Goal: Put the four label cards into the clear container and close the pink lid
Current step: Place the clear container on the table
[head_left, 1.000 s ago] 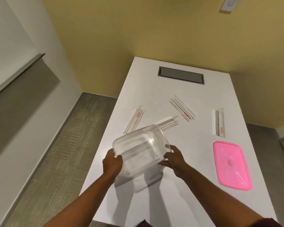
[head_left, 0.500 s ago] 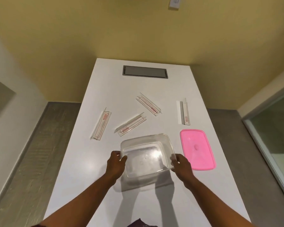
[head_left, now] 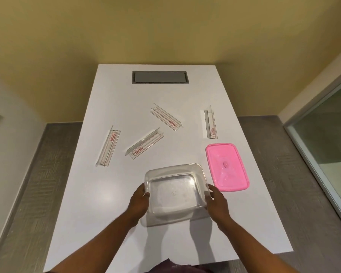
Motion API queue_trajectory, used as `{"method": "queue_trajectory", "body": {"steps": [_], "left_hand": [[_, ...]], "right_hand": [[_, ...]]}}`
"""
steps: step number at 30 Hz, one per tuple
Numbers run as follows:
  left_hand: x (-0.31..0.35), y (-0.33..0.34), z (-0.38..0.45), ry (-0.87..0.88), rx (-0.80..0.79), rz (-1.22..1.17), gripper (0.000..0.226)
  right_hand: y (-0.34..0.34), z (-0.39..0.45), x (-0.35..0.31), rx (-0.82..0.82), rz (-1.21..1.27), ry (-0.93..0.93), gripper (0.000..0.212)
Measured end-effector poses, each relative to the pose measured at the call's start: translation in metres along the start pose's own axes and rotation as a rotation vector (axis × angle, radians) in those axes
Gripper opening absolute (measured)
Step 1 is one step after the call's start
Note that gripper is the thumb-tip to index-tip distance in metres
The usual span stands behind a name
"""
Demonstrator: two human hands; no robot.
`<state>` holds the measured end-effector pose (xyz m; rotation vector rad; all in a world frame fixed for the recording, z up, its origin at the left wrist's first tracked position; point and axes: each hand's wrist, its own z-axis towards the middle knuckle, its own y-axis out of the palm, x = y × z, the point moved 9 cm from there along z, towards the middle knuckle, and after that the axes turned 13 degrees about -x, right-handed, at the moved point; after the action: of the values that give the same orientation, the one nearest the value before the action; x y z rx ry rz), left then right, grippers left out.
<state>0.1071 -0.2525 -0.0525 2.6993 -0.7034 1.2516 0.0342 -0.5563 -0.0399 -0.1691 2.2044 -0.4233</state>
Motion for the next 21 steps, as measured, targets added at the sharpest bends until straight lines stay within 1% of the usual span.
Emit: {"method": "queue_trajectory", "body": {"steps": [6, 21], "left_hand": [[-0.005, -0.012, -0.001, 0.006, 0.083, 0.030, 0.048], [-0.015, -0.016, 0.005, -0.007, 0.077, -0.004, 0.041]], "right_hand": [[0.016, -0.004, 0.010, -0.030, 0.015, 0.033, 0.036], [0.021, 0.001, 0.017, -0.070, -0.021, 0.095, 0.037]]}}
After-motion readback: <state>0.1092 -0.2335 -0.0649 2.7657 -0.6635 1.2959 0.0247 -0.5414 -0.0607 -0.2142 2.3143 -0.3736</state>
